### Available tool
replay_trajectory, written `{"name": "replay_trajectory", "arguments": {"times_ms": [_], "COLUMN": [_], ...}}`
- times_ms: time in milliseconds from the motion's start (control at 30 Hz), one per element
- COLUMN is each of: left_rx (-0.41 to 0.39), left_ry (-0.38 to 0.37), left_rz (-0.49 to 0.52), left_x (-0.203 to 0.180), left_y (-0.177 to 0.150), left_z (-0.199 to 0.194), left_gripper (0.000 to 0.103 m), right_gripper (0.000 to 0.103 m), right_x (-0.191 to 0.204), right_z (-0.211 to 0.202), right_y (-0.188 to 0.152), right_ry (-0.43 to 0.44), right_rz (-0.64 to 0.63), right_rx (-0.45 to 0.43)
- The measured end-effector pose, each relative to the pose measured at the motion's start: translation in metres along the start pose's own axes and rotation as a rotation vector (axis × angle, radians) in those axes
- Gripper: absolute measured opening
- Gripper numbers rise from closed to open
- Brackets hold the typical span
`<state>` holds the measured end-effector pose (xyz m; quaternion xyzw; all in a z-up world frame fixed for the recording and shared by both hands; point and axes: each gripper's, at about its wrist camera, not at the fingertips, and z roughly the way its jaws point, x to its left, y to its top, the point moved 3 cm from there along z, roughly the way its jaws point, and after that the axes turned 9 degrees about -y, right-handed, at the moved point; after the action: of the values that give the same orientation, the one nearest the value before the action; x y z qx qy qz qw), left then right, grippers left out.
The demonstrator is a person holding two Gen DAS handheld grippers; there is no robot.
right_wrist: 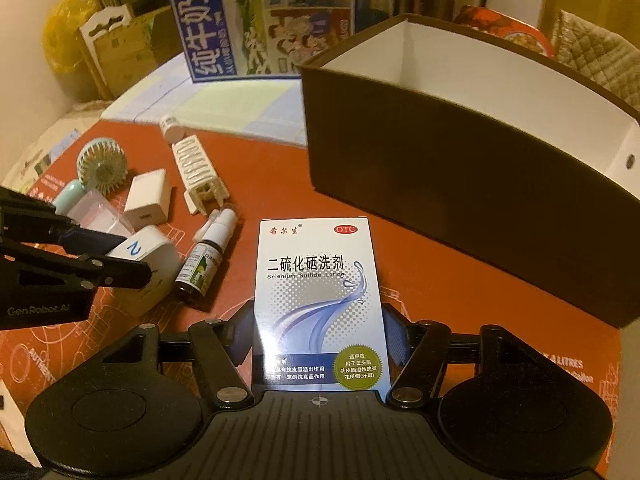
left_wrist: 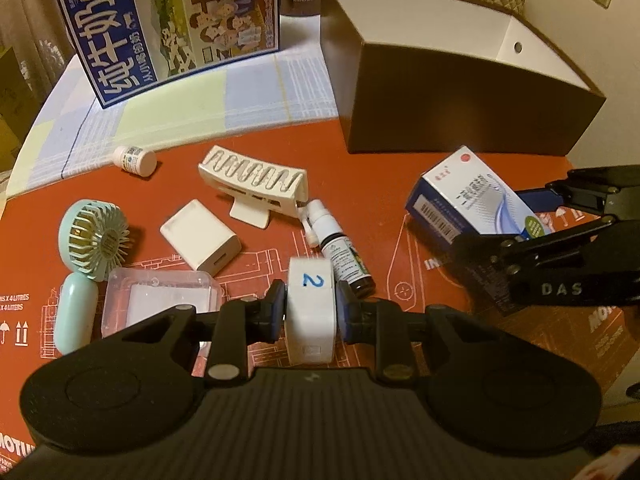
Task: Organize rigid objects
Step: 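Carry the plug device and medicine box with both tools into the brown box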
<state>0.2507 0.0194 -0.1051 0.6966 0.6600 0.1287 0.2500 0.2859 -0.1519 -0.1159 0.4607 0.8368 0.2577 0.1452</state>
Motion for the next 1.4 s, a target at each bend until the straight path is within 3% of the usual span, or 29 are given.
{"name": "replay_trajectory", "arguments": {"times_ms": [700, 1000, 1400], "left_rx": [-0.119, -0.181, -0.25], "left_ry": [-0.017, -0.055, -0.083], "left_rz": [0.036, 0.087, 0.14], "left_x": [-0.024, -0.045, -0.068], "left_y": [0.035, 0.065, 0.12], "left_z": [-0.052, -0.064, -0.059], "left_gripper": [0.022, 0.022, 0.022], "right_gripper": [0.061, 0.061, 0.061], "right_x": [-0.048, -0.074, -0.137], "right_z": [-0.056, -0.08, -0.102], "right_y": [0.013, 0.026, 0.051], "right_ry": [-0.01, -0.031, -0.089], "right_rz": [0.12, 0.163, 0.247], "right_rx": [-0.066, -0.1, -0.15]}}
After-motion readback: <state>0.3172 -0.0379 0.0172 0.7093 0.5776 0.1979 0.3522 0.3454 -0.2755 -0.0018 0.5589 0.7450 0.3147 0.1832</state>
